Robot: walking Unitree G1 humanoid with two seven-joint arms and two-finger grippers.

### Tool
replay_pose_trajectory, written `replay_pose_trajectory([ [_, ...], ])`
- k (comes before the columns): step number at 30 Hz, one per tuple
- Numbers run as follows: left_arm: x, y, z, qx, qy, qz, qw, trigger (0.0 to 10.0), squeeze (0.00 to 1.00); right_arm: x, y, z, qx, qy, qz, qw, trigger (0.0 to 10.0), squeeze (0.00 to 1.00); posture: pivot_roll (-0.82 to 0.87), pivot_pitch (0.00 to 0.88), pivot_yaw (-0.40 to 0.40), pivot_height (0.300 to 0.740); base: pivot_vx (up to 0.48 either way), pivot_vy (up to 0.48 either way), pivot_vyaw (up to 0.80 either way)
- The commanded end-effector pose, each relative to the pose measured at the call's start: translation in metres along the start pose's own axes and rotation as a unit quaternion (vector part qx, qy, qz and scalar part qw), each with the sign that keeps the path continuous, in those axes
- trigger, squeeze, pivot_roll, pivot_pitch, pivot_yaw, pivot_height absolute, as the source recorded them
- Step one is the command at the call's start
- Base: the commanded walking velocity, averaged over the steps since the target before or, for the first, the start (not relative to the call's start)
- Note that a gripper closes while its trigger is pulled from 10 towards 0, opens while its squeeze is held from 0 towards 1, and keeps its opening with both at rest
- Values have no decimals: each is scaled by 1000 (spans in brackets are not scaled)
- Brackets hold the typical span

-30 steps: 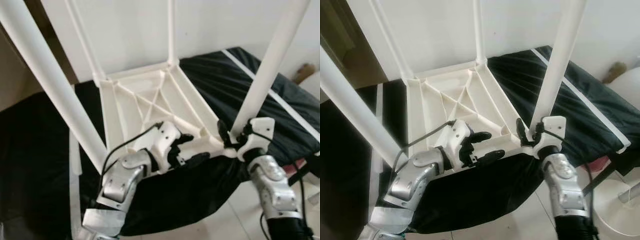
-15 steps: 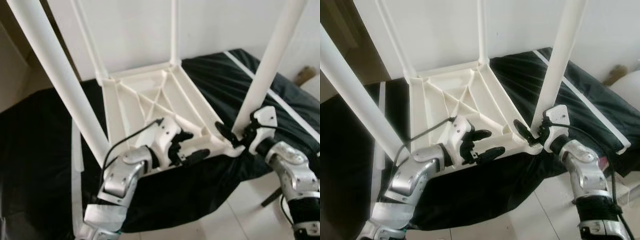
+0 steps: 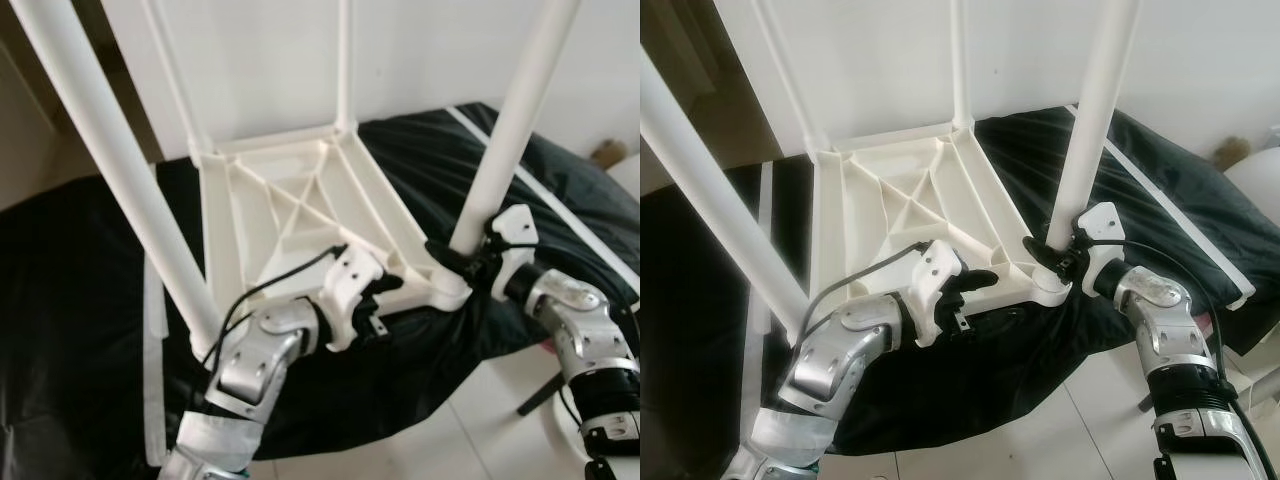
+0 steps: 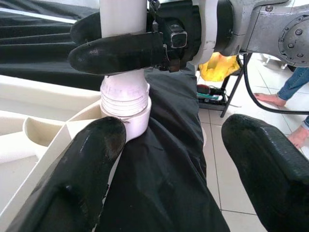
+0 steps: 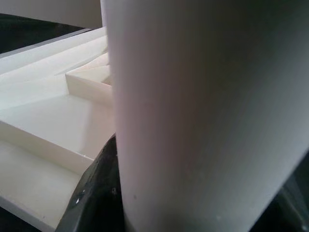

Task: Building children table

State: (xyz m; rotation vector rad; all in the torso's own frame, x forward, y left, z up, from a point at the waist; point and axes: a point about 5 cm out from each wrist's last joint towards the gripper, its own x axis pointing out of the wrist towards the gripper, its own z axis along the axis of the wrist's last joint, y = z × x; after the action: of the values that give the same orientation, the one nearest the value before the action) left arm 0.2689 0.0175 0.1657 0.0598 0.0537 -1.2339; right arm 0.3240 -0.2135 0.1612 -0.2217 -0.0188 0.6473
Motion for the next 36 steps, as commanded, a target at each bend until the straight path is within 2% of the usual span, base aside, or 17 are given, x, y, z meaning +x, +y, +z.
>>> replay_pose_trajectory([
  [1,-1,5,-3,5,5,62,998,10000,0,1,9,-15,10,32,22,999,0,0,-43,0,17,740,0,0,0],
  [3,-1,6,-4,11,9,67,998,10000,0,1,8,-16,12,34,20,999,0,0,-49,0,8,740,0,0,0],
  [4,0,6,-5,31,5,73,997,10000,0,1,8,-17,20,33,11,999,4196,0,-47,0,5,740,0,0,0],
  [5,0,6,-5,31,5,73,997,10000,0,1,8,-17,20,33,11,999,4196,0,-47,0,5,740,0,0,0],
  [6,-1,5,-6,43,4,76,996,10000,0,1,9,-18,29,30,0,999,10000,0,-44,0,-2,740,0,0,0],
  [11,-2,6,-10,68,4,96,993,10000,0,4,14,-18,44,14,-41,998,10000,0,-35,0,-9,740,0,0,0],
  [16,-3,9,-10,59,-2,120,991,10000,0,11,19,-21,38,29,-106,993,10000,0,-37,0,-11,740,0,0,0],
  [18,-1,12,-11,61,0,130,990,10000,0,15,26,-22,55,28,-157,986,10000,0,-43,0,-8,740,0,0,0],
  [25,0,15,-10,67,-8,128,989,10000,0,22,47,-24,107,23,-216,970,10000,0,-58,0,6,740,0,0,0],
  [27,2,17,-12,44,-13,122,991,10000,0,25,55,-27,149,30,-274,950,10000,0,-71,0,21,740,0,0,0],
  [28,2,17,-12,44,-13,122,991,10000,0,25,55,-27,149,30,-274,950,10000,0,-71,0,21,740,0,0,0],
  [29,3,17,-13,29,-16,123,992,10000,0,26,59,-29,163,37,-312,935,10000,0,-75,0,23,740,0,0,0],
  [31,3,17,-13,29,-16,123,992,10000,0,26,59,-29,163,37,-312,935,10000,0,-75,0,23,740,0,0,0],
  [32,5,17,-14,19,-17,126,992,10000,0,25,63,-31,162,46,-354,920,10000,0,-77,0,24,740,0,0,0],
  [33,5,17,-14,19,-17,126,992,10000,0,25,63,-31,162,46,-354,920,10000,0,-77,0,24,740,0,0,0],
  [34,7,16,-15,14,-14,131,991,10000,0,23,69,-34,170,54,-389,904,10000,0,-75,0,28,740,0,0,0],
  [36,10,11,-17,5,-13,121,992,10000,0,22,76,-34,169,58,-405,897,10000,0,-74,0,31,740,0,0,0],
])
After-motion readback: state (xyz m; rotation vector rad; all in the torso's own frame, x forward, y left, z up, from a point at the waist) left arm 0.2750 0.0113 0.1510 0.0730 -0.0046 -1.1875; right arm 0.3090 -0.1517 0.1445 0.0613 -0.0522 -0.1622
